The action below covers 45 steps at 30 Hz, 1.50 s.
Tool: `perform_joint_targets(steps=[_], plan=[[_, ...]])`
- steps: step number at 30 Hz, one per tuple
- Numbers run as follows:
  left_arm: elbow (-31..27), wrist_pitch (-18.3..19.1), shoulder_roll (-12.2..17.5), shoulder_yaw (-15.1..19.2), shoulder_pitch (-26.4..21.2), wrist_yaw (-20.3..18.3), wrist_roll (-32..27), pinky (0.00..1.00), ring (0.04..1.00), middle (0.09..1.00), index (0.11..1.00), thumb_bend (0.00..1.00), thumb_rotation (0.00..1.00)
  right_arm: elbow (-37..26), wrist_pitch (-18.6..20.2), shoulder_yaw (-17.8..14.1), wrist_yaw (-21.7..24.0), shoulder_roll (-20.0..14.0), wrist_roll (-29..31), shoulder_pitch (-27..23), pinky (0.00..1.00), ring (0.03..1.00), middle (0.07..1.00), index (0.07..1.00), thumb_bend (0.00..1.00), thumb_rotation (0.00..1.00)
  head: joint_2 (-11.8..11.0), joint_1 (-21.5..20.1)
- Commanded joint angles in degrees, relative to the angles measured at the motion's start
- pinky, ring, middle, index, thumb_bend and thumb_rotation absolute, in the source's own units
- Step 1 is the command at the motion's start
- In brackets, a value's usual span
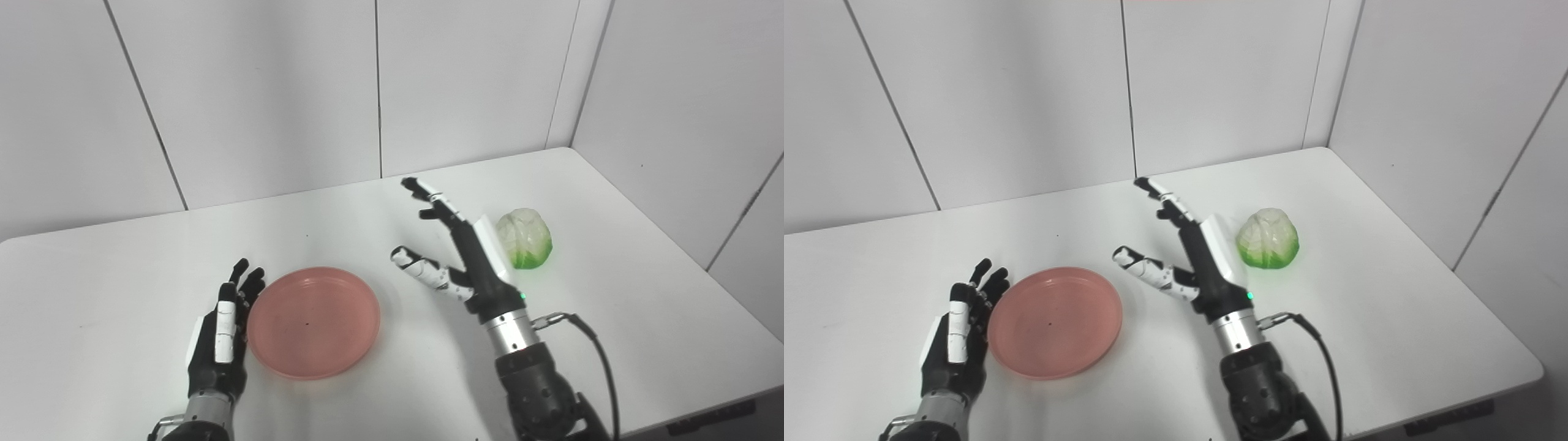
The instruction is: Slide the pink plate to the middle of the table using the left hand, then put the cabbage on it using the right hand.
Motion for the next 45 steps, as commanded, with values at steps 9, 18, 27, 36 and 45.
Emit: perform_joint_targets(steps=[9,18,27,36,45], plan=[[2.23,-1.38,-0.28,0.20,0.69,-1.54,-0.55,0.95,0.922,0.869,0.943,0.98,0.93,-1.13,0.72,1.45,-1.18,-2.26,-21.59,-5.62,1.00,0.968,0.889,0.836,0.79,0.98,-1.05,0.36],[2.13,-1.23,-0.72,-0.22,0.69,-0.73,0.95,0.97,0.939,0.871,0.947,0.96,0.97,-1.76,7.51,-2.13,12.71,-10.57,-23.48,-11.22,0.85,0.936,0.920,0.879,0.82,0.67,-1.12,0.84],[3.16,-1.64,-1.11,0.05,0.13,-0.66,1.27,0.99,0.945,0.866,0.951,0.97,0.98,-0.31,15.03,-2.32,32.27,-22.66,-20.28,-22.00,0.82,0.950,0.932,0.888,1.00,0.51,-1.47,1.12],[3.13,-1.77,-1.40,0.03,0.12,-0.47,1.46,1.00,0.942,0.862,0.960,1.00,0.97,3.38,18.64,0.44,45.59,-30.50,-17.57,-29.98,0.67,0.905,0.950,0.885,1.00,0.30,-1.36,1.27],[3.30,-1.80,-1.53,0.62,-0.37,-0.41,0.67,1.00,0.945,0.865,1.000,1.00,0.93,9.83,19.14,4.50,50.13,-33.96,-19.29,-34.53,0.64,0.831,0.883,0.870,1.00,0.30,-1.19,1.49]])
